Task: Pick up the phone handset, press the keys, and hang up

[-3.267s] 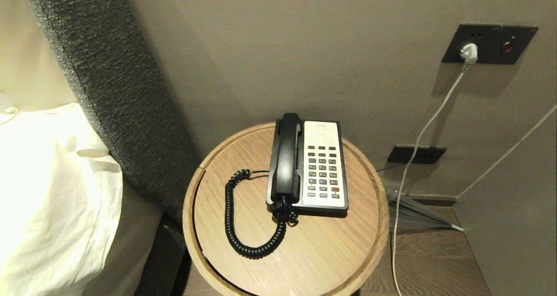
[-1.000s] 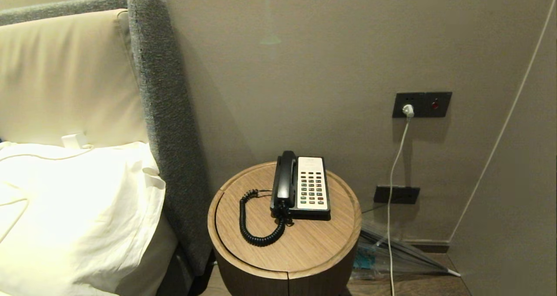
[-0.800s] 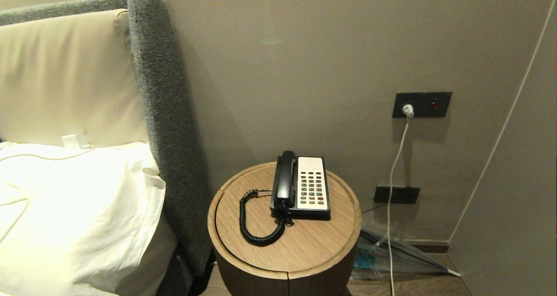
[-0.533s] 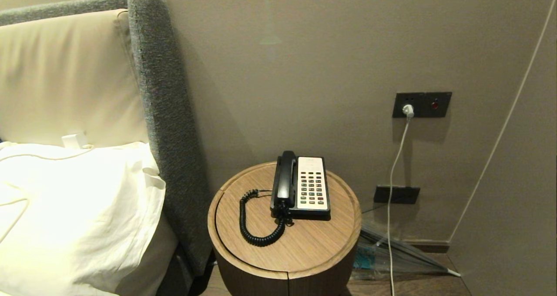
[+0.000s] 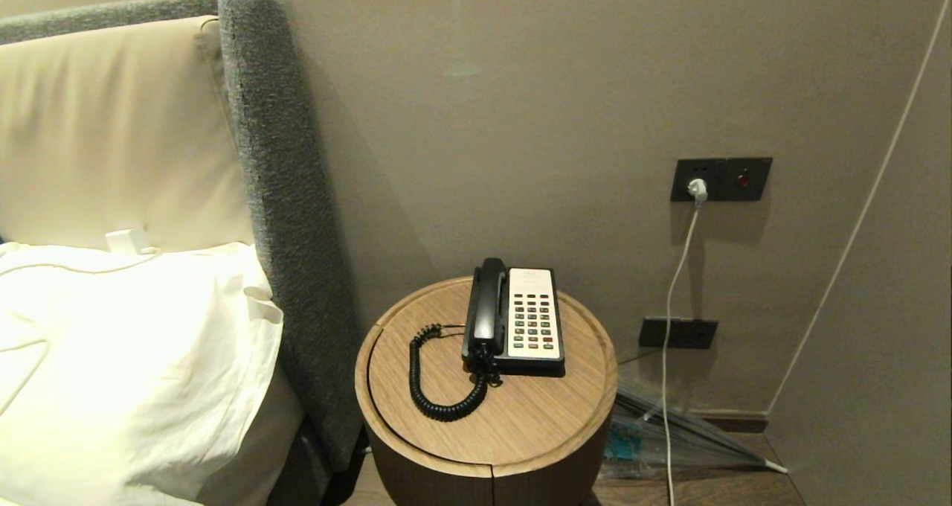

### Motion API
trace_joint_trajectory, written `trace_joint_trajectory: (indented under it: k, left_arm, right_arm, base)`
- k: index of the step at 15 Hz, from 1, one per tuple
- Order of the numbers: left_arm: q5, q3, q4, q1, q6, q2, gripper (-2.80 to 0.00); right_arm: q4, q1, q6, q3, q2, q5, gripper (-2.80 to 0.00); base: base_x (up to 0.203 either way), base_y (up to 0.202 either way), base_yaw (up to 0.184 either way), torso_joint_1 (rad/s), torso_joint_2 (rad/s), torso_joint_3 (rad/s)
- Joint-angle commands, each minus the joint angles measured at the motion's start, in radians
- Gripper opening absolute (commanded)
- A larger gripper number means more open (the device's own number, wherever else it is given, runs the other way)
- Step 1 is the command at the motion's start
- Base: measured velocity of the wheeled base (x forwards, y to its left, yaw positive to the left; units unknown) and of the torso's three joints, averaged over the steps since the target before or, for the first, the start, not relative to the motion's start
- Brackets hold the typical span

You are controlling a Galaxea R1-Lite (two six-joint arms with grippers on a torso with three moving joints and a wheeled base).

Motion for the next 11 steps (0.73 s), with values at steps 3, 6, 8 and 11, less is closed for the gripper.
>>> trace_joint_trajectory:
  k: [3, 6, 8, 11]
  left_arm:
    - [0.000, 0.040, -0.001, 0.001, 0.000, 0.001, -2.80]
    - [0.000, 0.040, -0.001, -0.001, 0.000, 0.002, -2.80]
    - [0.000, 0.040, -0.001, 0.000, 0.000, 0.000, -2.80]
    - [0.000, 0.040, -0.001, 0.000, 0.000, 0.000, -2.80]
  right_arm:
    - [-0.002, 0.000, -0.003, 0.017, 0.003, 0.001, -2.80]
    - [-0.003, 0.000, -0.007, 0.017, 0.003, 0.002, -2.80]
    - [0.001, 0.000, -0.002, 0.015, 0.002, 0.001, -2.80]
    - [-0.001, 0.000, 0.000, 0.015, 0.001, 0.001, -2.80]
  base:
    - [0.000, 0.000, 0.000, 0.000, 0.00, 0.000]
    - [0.000, 0.000, 0.000, 0.000, 0.00, 0.000]
    - [0.000, 0.000, 0.000, 0.000, 0.00, 0.000]
    - [0.000, 0.000, 0.000, 0.000, 0.00, 0.000]
